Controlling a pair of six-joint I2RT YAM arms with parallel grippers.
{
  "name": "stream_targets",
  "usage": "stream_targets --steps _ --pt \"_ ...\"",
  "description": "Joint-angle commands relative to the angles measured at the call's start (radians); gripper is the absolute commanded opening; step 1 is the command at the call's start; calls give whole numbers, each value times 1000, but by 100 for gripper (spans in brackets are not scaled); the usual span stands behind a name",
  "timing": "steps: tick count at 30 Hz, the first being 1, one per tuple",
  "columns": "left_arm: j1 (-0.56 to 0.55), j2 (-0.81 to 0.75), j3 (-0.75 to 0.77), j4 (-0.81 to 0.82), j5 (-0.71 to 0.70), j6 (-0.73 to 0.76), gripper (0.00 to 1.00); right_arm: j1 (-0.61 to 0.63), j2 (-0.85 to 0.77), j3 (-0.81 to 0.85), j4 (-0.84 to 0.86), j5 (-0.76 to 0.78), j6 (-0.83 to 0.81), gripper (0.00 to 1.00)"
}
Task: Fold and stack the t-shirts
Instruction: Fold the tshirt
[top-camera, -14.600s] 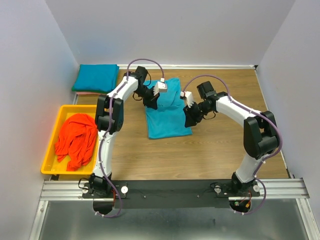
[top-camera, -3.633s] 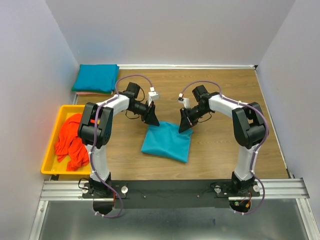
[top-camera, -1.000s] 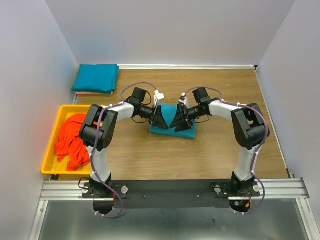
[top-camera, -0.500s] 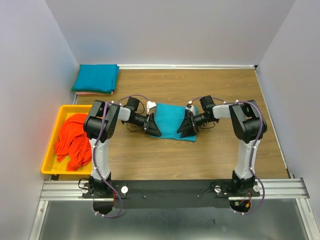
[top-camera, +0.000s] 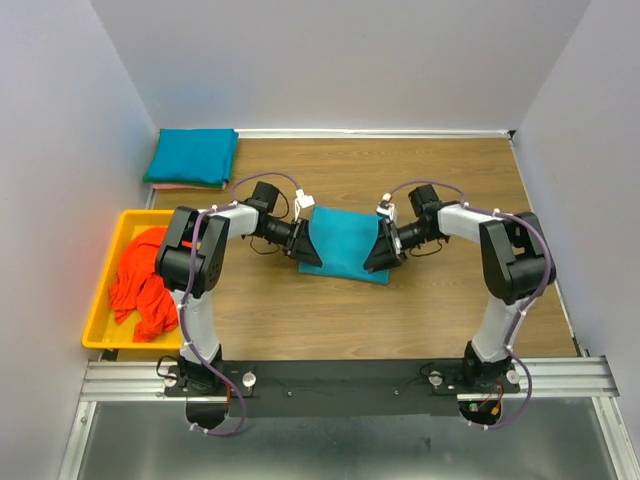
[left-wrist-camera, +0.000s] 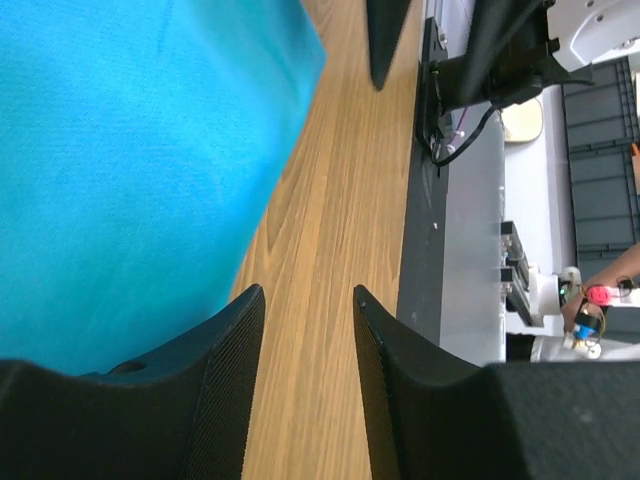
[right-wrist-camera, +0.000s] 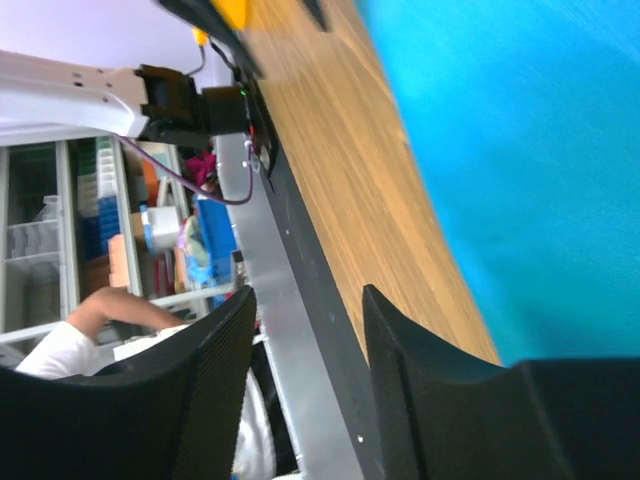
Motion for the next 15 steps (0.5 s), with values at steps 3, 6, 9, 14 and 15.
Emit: stream_targets --steps 3,6,9,14,15 --pt "-8 76 2 -19 -20 40 47 7 152 -57 -92 57 -137 51" --pt "20 109 -30 55 -60 10 47 -9 195 -43 -89 126 -158 50" --pt "55 150 -41 72 -71 -15 47 -36 237 -20 -90 207 -163 47" --pt "63 100 32 -165 4 156 47 -41 135 57 -239 235 -236 47" --pt "60 84 102 -229 24 209 47 -39 111 83 -274 211 -259 47"
